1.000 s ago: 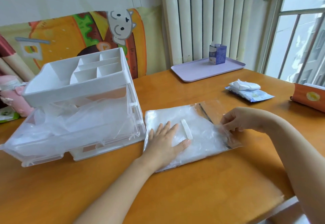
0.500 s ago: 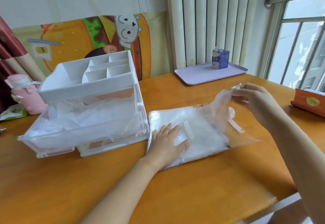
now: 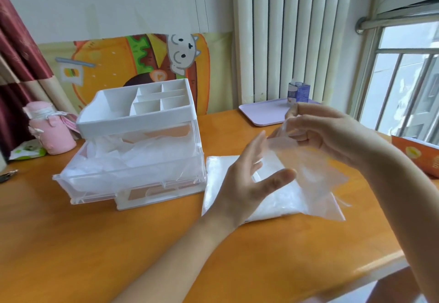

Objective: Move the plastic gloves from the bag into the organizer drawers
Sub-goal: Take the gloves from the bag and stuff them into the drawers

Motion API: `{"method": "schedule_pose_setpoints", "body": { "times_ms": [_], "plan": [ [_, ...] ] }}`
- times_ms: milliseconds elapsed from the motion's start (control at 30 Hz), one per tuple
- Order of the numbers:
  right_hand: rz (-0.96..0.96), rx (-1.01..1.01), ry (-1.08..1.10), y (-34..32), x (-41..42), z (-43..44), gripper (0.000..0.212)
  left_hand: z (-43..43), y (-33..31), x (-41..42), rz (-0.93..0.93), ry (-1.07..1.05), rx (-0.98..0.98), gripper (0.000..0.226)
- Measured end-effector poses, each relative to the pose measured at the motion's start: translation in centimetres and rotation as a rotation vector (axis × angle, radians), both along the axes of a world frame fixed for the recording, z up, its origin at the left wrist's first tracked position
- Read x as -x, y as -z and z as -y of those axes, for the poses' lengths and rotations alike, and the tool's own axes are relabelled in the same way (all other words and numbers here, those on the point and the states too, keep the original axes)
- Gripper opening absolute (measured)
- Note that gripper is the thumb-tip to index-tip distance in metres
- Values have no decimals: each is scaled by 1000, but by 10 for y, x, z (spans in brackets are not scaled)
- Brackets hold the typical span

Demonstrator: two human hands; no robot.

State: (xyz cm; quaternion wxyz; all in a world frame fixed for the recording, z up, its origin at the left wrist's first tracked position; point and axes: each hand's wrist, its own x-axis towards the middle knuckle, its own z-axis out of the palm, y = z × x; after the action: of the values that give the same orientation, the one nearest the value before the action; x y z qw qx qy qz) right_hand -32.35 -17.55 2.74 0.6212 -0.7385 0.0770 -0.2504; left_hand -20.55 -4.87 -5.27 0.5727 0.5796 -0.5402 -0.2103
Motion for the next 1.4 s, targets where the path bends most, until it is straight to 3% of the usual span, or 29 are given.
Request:
{"method": "schedule_pose_setpoints", "body": {
  "times_ms": [67,133,233,300,433,567,733,833,900,967,1033,1133,1233,1333,1400],
  "plan": [
    [-44,92,25,3,-5,-7,15,-1,-2,9,9,-6,9,108],
    [-45,147,54,2,-9,-13,13,-4,-2,16,4,-94,40,94],
    [5,160,111,-3,-13,-23,16,-9,-1,11,11,-245,129,42],
    [49,137,183,-8,-16,-26,18,-18,-8,8,-32,-233,142,11],
    [114,87,270,-13,-23,-29,19,-40,-27,2,-38,-174,162,21],
    [105,-14,255,-16,-33,-37,20,-60,-55,-9,29,-261,173,22],
    [-73,206,362,-26,-45,-29,13,-88,-108,-36,212,-338,-78,25],
    [8,332,363,-39,-46,-34,35,-96,-130,-47,397,-326,-280,26],
    [39,517,178,-50,-48,-53,60,-100,-139,-50,481,-277,-397,30],
    [-69,702,-37,-57,-56,-75,74,-101,-145,-51,504,-232,-453,35],
    [-206,828,-157,-59,-70,-89,58,-105,-149,-54,522,-255,-479,39],
    [-224,937,-127,-63,-80,-95,24,-120,-153,-66,570,-294,-564,41],
    [-157,832,-65,-66,-83,-88,5,-141,-151,-87,560,-315,-663,41],
    [-163,753,-39,-65,-85,-85,3,-150,-145,-101,338,-371,-493,20],
    [-233,772,-82,-65,-88,-89,7,-147,-142,-104,227,-401,-330,21]
  ]
}}
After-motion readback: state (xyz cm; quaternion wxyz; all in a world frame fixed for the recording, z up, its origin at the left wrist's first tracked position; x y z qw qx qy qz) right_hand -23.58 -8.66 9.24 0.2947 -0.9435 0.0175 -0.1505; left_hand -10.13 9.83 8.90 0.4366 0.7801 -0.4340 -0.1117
